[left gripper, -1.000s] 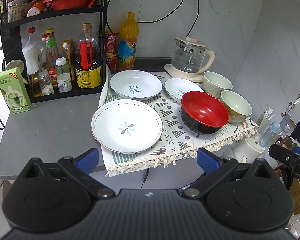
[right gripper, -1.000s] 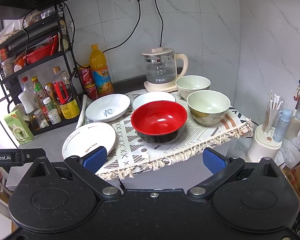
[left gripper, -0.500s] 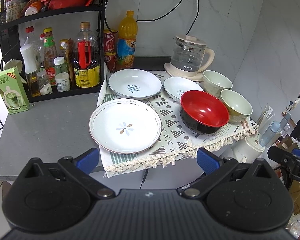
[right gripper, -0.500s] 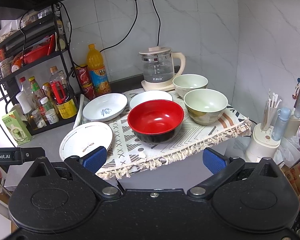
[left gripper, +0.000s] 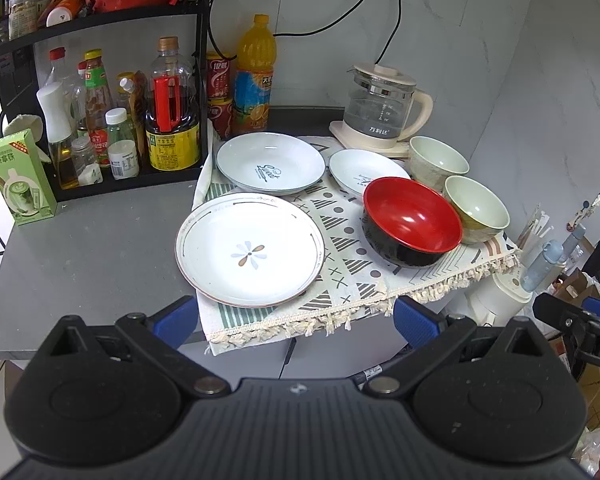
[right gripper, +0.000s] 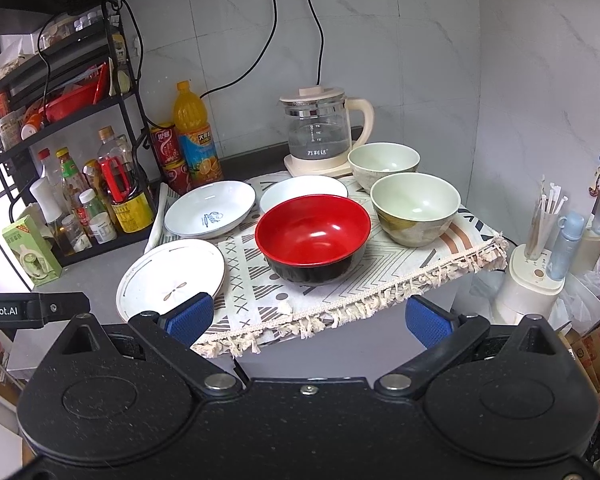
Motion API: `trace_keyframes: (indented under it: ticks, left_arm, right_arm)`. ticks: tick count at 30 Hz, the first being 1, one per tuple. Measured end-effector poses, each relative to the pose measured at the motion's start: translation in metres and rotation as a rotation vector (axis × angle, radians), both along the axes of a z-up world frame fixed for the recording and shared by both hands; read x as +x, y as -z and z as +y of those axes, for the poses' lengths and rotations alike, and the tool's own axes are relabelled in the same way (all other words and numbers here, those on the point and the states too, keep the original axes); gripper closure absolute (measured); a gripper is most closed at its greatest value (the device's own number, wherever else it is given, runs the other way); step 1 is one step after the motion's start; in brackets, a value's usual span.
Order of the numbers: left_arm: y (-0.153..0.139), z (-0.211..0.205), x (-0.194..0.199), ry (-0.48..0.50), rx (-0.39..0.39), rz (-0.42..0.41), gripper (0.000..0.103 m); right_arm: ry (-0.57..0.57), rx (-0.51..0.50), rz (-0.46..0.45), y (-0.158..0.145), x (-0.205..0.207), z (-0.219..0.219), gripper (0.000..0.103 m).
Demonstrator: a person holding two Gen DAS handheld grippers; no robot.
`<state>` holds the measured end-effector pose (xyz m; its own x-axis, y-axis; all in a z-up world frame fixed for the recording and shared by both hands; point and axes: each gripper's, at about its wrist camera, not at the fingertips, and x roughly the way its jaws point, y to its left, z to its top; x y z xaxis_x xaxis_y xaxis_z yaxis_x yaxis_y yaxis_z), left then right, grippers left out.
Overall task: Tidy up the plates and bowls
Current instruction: 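Move both tools forward toward the red bowl and pale green bowls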
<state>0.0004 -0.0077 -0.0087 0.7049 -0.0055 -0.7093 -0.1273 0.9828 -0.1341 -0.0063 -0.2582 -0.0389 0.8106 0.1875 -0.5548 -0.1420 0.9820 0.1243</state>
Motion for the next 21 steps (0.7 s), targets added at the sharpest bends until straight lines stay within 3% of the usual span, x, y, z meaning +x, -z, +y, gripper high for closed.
trace_keyframes:
  ticks: [12,21]
  left_arm:
    - [0.003,0.004,0.016,-0.004,0.003,0.015,0.0]
    - [0.005,0.005,0.049,0.013,-0.003,0.016,0.0]
  right_arm:
    - [0.002,-0.006,0.02,0.004,0.017,-0.001,0.0]
    - [-0.005,0.002,0.03,0.008,0.036,0.0,0.0]
